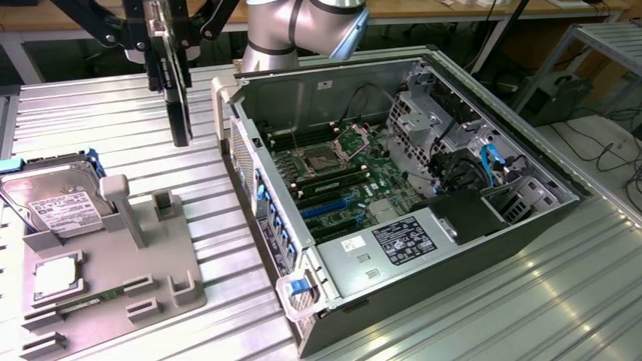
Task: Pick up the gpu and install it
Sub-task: 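Pick up the gpu and move the gpu toward the slot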
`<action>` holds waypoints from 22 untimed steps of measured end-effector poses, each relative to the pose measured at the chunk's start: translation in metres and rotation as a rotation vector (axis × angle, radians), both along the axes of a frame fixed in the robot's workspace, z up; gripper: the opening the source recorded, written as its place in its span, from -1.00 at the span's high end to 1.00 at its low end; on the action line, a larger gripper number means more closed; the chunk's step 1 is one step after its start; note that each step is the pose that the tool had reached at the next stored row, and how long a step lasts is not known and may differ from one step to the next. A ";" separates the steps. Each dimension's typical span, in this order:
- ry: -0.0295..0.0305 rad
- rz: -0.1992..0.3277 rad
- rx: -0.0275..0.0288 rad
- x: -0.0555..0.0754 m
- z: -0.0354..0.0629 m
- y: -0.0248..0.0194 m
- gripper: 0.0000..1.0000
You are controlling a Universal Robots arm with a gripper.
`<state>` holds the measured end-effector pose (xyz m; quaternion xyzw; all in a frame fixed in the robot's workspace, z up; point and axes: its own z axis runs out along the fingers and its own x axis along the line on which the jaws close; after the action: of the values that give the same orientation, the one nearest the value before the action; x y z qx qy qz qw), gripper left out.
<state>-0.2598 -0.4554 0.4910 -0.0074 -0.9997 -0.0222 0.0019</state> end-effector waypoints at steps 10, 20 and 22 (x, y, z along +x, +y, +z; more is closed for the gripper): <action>0.0000 0.000 0.0000 0.008 0.0000 0.0000 0.46; 0.0001 0.000 0.0000 0.017 0.0000 0.0000 0.46; 0.0001 0.000 0.0000 0.019 0.0000 0.0000 0.46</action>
<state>-0.2410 -0.4554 0.4910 -0.0074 -0.9997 -0.0222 0.0019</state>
